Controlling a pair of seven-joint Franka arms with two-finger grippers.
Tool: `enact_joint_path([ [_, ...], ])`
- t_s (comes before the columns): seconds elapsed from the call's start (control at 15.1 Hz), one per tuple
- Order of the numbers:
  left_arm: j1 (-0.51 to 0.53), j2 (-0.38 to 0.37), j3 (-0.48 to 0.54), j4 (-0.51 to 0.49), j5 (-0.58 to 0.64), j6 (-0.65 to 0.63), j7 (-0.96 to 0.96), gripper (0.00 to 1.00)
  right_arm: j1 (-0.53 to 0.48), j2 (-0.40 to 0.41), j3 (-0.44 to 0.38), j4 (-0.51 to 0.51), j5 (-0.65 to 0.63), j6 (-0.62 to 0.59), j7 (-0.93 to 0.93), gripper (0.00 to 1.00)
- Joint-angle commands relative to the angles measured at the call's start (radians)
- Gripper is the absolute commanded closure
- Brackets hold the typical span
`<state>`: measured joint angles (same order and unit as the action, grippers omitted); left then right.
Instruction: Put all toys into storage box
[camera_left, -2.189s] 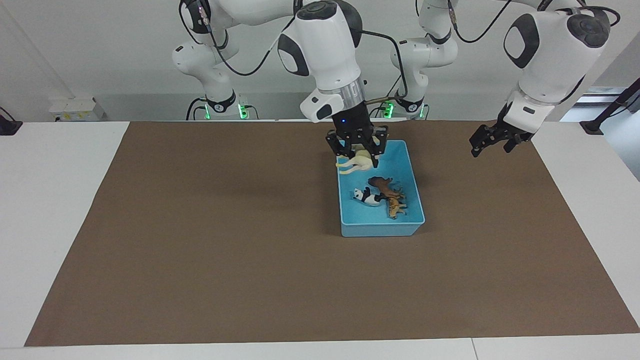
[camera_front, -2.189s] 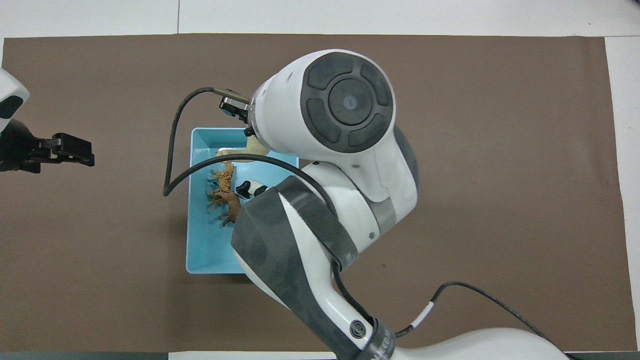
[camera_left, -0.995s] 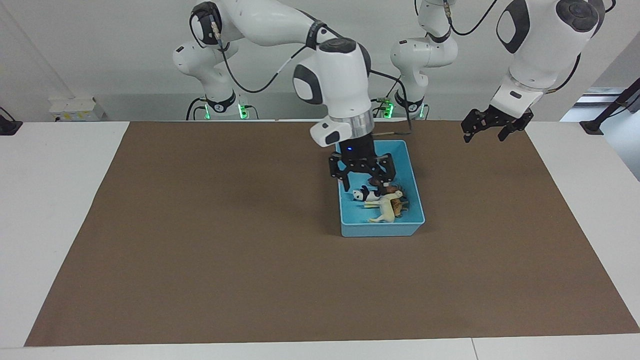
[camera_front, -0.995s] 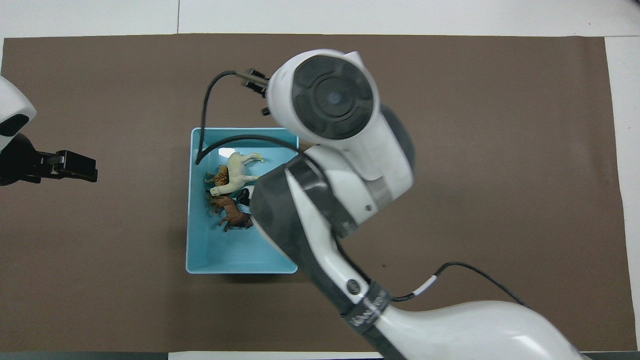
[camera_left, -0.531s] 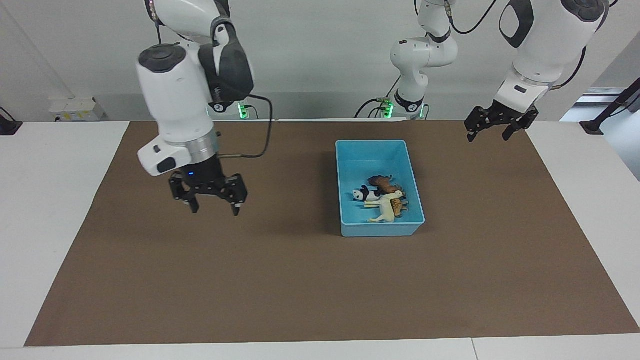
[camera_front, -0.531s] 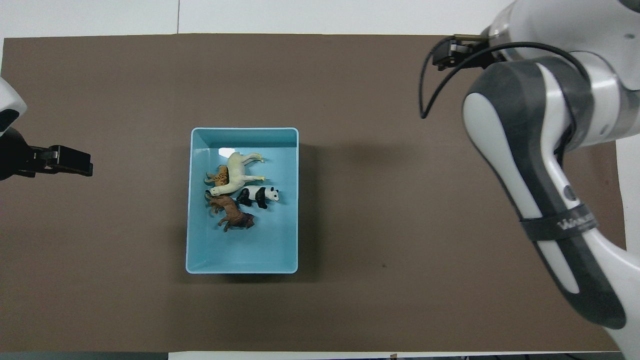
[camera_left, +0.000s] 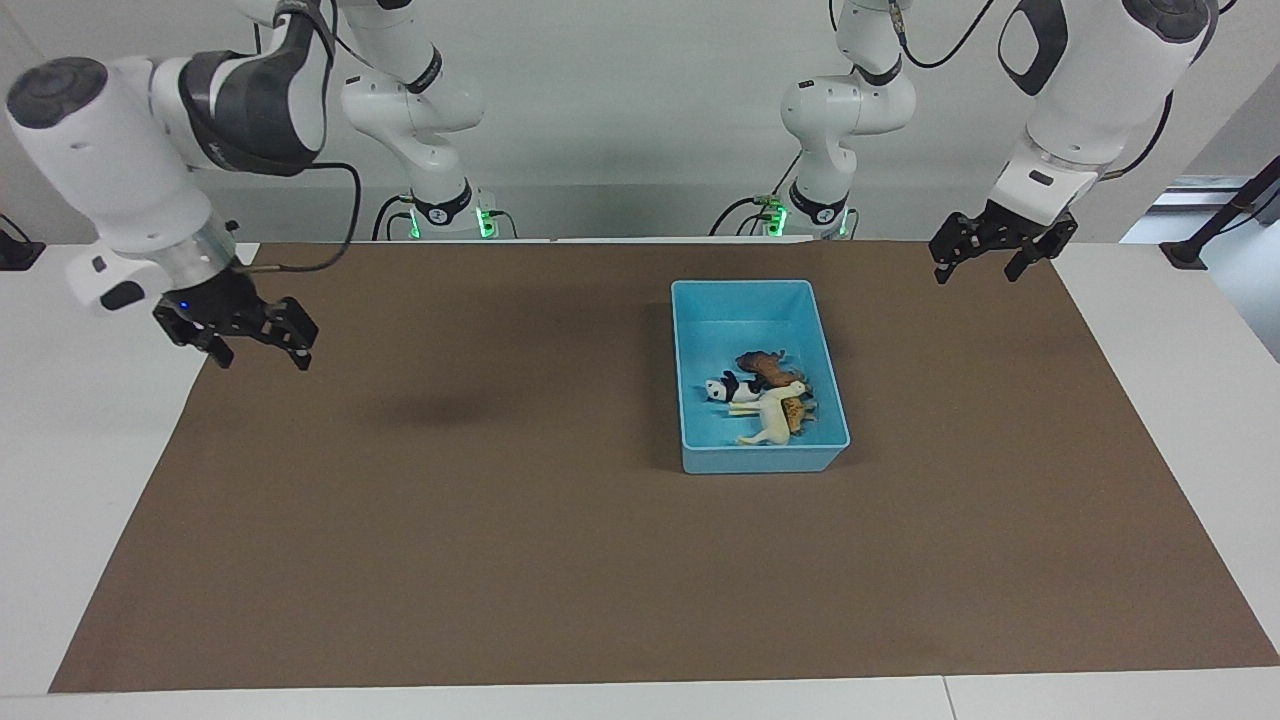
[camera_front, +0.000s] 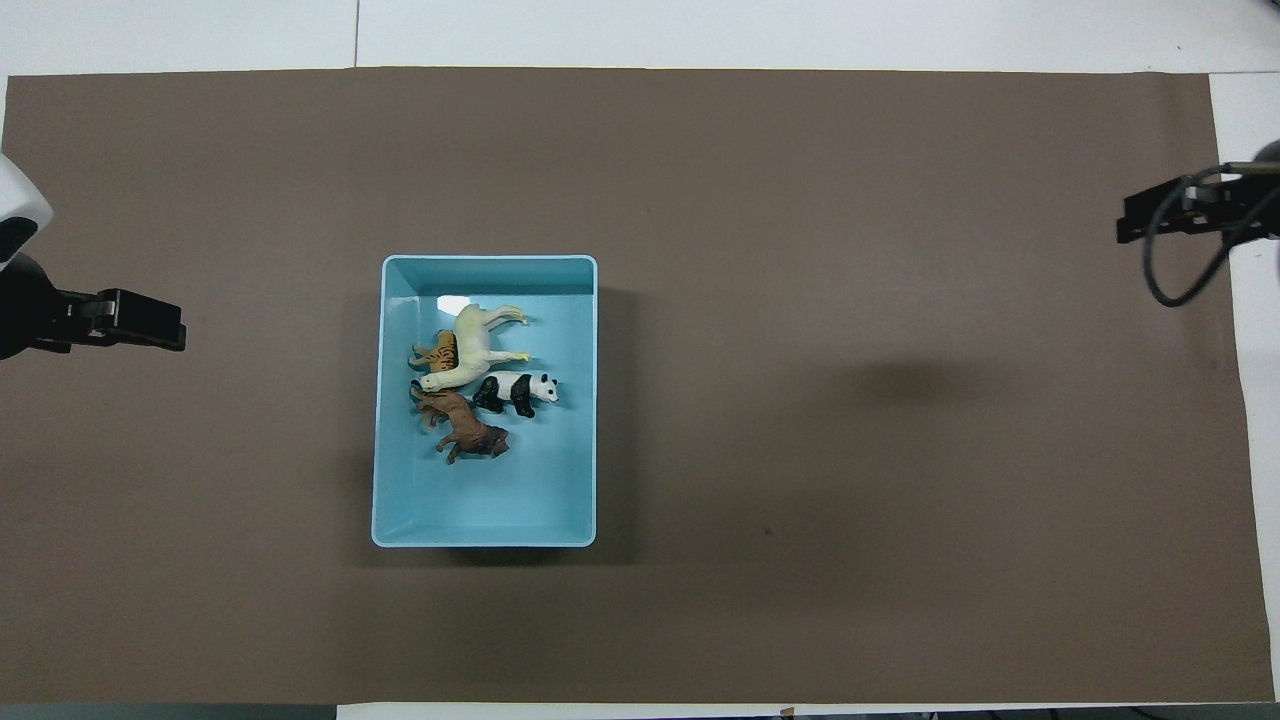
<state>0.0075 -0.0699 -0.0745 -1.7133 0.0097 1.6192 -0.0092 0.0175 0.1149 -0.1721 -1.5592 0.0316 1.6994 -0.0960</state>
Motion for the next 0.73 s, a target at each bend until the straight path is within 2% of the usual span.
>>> enact_joint_path([
  [0.0,0.0,0.007,0.004,0.026,-0.011,-0.004,0.009,0.0,-0.044,-0.133,0.028,-0.059,-0.015,-0.096,-0.03,0.0],
  [0.13,-0.001,0.032,0.005,0.057,-0.011,-0.024,0.009,0.0,-0.047,-0.164,0.028,-0.027,-0.019,-0.156,-0.028,0.0],
  [0.27,-0.011,0.038,0.005,0.057,-0.011,-0.022,0.009,0.0,-0.073,-0.147,0.029,0.056,-0.024,-0.294,-0.031,0.0],
  [0.33,-0.014,0.036,0.005,0.057,-0.013,-0.028,0.009,0.0,-0.077,-0.146,0.037,0.056,-0.033,-0.317,-0.033,0.0],
  [0.66,-0.014,0.025,0.005,0.043,-0.011,-0.033,0.017,0.0,-0.087,-0.15,0.063,0.047,-0.082,-0.304,-0.062,0.0],
])
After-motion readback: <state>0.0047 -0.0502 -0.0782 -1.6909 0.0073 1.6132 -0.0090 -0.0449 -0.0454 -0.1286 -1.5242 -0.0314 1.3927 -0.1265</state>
